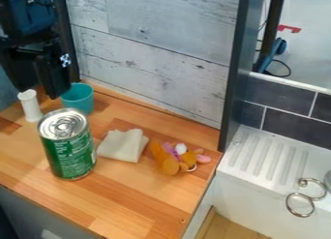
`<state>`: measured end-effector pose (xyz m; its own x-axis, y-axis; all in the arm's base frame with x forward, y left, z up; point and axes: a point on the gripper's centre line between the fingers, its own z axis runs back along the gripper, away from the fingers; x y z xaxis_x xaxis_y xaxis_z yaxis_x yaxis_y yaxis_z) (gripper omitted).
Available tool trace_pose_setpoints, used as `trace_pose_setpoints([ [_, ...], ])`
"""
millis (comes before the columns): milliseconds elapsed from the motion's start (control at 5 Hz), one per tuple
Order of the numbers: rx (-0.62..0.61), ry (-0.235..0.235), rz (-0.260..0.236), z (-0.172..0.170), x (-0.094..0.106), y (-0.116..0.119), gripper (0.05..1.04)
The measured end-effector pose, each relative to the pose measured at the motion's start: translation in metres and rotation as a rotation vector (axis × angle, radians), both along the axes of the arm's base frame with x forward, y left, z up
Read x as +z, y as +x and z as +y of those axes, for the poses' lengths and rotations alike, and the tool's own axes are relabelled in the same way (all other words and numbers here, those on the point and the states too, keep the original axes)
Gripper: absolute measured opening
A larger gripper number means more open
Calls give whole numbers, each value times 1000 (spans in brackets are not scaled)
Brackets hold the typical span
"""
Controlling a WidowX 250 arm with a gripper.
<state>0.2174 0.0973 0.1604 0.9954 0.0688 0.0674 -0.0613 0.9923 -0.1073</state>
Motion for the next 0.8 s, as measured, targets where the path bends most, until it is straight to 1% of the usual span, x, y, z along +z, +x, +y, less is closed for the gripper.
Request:
trace_pose_setpoints([
  [200, 1, -9, 19, 0, -5, 0, 1001],
  [400, -128, 49, 46, -25, -11, 27, 1001],
  [600, -219, 31, 57, -49, -21, 52, 1001],
  [800, -279, 77, 131, -77, -40, 79, 1001],
])
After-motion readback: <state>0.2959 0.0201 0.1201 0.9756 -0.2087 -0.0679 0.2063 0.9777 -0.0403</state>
